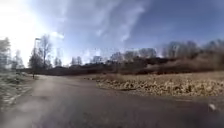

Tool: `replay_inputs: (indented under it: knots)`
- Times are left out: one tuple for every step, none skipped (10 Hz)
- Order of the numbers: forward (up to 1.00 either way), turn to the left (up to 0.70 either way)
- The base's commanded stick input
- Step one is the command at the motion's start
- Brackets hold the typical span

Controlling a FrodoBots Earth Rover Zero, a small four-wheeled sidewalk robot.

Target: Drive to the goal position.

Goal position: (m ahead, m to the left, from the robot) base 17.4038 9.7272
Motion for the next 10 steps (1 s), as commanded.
replay_inputs:
  knots:
    - [0.00, 0.85]
    - [0.00, 0.85]
    - [0.00, 0.85]
    - [0.00, 0.85]
    - [0.00, 0.85]
    - [0.00, 0.82]
    - [0.00, 0.62]
    - [0.00, 0.28]
    - [0.00, 0.09]
    - [0.00, 0.02]
